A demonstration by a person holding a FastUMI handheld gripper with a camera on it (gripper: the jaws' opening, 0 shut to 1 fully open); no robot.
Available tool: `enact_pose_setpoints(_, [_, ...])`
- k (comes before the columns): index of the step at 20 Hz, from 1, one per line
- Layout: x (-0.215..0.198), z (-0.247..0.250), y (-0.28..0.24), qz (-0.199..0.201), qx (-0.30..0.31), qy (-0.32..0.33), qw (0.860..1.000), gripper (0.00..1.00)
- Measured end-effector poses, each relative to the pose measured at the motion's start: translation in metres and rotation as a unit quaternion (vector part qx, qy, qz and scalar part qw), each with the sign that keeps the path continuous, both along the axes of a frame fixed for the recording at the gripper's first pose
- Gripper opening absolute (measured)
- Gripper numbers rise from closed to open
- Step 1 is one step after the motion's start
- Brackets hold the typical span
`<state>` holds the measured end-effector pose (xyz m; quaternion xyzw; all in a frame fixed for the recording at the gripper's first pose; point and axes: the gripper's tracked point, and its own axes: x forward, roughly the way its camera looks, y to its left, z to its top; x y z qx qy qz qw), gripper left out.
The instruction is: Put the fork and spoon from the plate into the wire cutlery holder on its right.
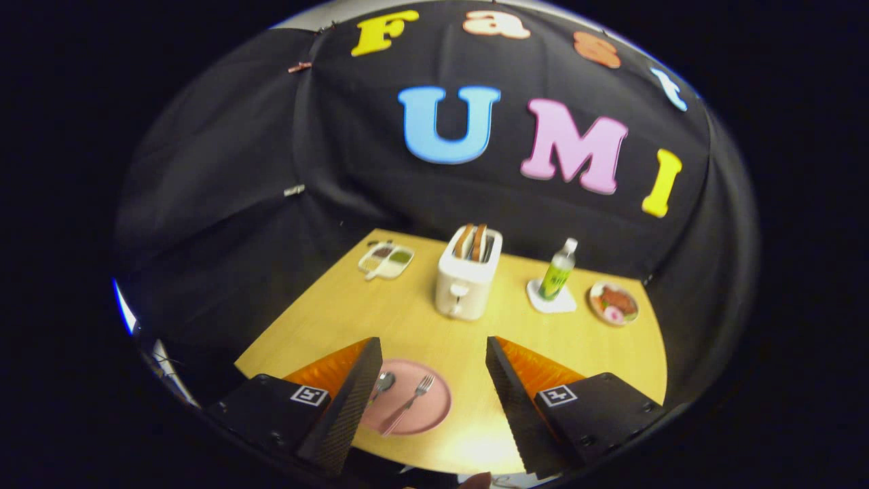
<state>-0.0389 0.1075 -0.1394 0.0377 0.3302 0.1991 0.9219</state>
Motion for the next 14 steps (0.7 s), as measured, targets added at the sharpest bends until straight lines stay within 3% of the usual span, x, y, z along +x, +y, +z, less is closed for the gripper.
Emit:
enact_pose_setpoints(6, [-0.049,-0.111,0.03,0.05,-0.023,0.198,0.979,0.92])
enact_pose_setpoints(14, [-0.055,-0.198,0.061,0.045,-0.036,0.279,0.959,0.8])
